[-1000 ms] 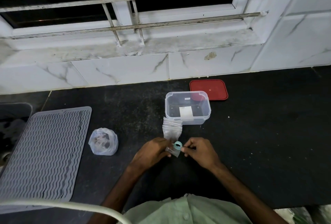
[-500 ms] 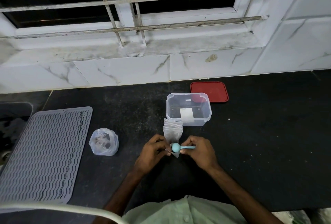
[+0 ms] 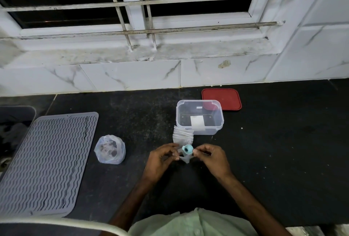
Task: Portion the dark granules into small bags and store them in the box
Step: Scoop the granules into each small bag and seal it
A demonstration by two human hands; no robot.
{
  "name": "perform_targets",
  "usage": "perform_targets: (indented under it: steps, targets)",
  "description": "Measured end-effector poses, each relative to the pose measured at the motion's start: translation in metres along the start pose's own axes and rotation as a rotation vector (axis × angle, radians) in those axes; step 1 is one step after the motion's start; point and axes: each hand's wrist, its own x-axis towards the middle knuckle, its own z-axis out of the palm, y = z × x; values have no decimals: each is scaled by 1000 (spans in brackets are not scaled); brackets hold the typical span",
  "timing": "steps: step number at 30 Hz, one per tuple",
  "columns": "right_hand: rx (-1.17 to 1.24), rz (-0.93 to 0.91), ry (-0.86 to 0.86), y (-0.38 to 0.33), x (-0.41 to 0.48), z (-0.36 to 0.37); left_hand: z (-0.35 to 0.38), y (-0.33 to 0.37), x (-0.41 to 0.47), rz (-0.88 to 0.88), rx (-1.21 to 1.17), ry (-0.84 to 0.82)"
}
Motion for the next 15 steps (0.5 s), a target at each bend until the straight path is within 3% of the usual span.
perform_targets:
  steps: [5, 10, 15]
  targets:
    - [95, 57, 48, 13, -4, -5, 4, 1, -4, -42, -19, -22]
    - [-112, -225, 91, 4, -10, -3, 7, 4, -5, -55, -59, -13]
    - [-178, -280, 45, 4, -3, -1, 13, 10, -1, -49, -74, -5]
